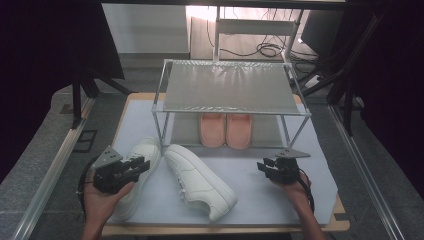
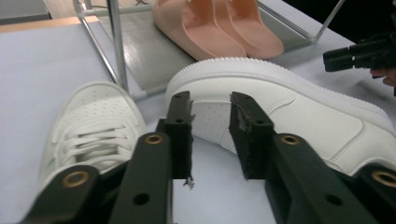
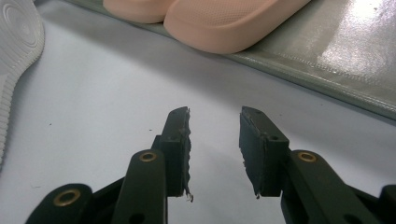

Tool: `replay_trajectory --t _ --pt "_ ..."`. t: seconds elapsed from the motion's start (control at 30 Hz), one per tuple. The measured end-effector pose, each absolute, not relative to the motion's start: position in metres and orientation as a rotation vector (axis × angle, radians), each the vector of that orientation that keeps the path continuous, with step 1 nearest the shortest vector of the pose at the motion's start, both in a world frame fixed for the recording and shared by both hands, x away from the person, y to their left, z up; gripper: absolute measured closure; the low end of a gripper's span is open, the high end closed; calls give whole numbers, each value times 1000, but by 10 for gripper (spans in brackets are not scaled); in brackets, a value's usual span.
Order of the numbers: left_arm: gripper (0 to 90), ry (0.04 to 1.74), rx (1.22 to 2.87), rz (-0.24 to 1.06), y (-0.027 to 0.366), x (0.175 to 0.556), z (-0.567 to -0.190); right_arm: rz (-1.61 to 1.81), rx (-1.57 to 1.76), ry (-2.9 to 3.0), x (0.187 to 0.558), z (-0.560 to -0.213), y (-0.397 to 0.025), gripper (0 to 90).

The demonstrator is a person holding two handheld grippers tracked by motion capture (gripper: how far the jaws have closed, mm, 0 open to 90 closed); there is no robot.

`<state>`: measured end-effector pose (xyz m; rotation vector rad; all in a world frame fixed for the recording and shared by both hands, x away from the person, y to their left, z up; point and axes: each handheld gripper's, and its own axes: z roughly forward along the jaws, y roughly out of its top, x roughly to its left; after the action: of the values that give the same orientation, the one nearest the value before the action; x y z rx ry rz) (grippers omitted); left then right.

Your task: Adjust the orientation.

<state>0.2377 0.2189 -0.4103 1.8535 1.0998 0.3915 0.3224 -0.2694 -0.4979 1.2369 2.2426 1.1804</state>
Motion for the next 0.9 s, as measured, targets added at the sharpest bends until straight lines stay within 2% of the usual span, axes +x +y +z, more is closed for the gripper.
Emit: replay_trajectory --t 0.13,0.4,0.6,0.7,0.77,0.9 --pt "741 1075 1874 373 212 235 -412 1184 1237 2240 322 -497 -271 640" --pt "895 1045 1948 345 198 234 -420 1190 1223 2244 319 -495 -268 645" --pt "898 1038 1966 319 192 235 -426 1203 1204 2261 316 -492 -263 661" --pt "877 1039 1962 316 191 235 -428 1222 1179 2277 312 -490 -258 710" --pt "858 1036 1963 315 191 235 -429 1241 1160 2293 309 -488 -253 779" --pt "770 1037 1956 325 190 235 -431 1300 1104 2324 300 -479 -242 900"
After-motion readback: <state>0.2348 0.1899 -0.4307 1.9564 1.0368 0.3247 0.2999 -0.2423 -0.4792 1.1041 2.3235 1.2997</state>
